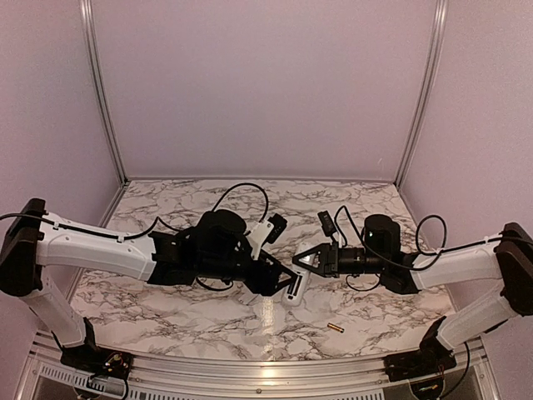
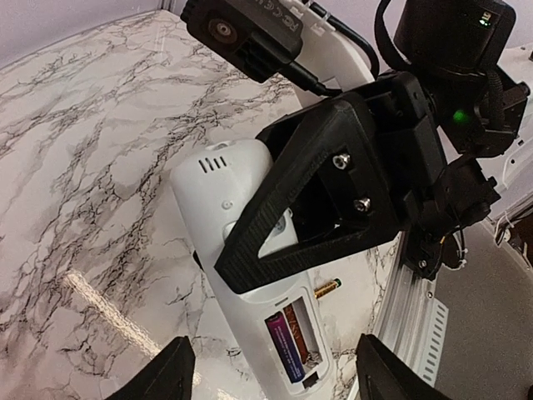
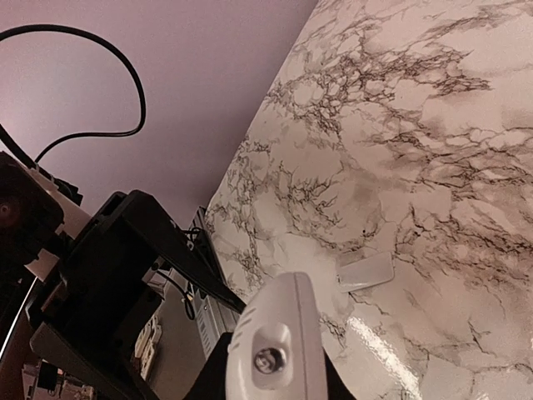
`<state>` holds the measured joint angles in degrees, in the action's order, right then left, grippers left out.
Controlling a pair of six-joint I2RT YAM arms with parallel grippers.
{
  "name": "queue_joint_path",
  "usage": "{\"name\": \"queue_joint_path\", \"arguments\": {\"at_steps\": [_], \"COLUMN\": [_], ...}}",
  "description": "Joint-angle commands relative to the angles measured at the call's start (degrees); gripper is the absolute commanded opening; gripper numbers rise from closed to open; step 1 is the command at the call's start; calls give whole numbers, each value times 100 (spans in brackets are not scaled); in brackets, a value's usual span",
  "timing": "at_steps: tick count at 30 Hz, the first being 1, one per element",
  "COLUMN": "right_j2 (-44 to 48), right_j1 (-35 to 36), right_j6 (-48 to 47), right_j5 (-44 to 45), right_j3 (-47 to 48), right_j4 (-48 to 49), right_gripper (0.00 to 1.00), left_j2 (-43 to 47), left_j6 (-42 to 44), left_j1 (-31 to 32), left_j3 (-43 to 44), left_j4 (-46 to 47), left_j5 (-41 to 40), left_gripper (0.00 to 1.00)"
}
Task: Load the batteries into the remote control
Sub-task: Adjust the battery in the battery compartment.
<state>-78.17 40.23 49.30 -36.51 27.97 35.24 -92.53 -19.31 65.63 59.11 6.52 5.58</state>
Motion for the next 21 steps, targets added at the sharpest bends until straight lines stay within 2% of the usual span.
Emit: {"name": "queue_joint_path", "arguments": {"at_steps": [1, 8, 18, 20, 21], "right_j2": [147, 242, 373, 375, 382], "right_j1": [-42, -41, -50, -78, -112], "right_j6": [-146, -123, -43, -32, -31], "right_j5": [176, 207, 125, 103, 101], "right_j3": [192, 220, 174, 168, 161], "right_j4": [-193, -258, -123, -111, -118], "right_gripper": [0, 0, 0, 0, 0], "left_j2": [-289, -675, -885, -892, -881], "left_j6": [-318, -326, -437, -329, -227], "left_j1": [-15, -15, -102, -103, -103], "left_j3": [246, 561, 574, 587, 603], "left_j4": [-174, -494, -459, -463, -492], "left_j5": [223, 149, 325, 351, 378], "left_gripper": [66, 55, 29, 31, 40]}}
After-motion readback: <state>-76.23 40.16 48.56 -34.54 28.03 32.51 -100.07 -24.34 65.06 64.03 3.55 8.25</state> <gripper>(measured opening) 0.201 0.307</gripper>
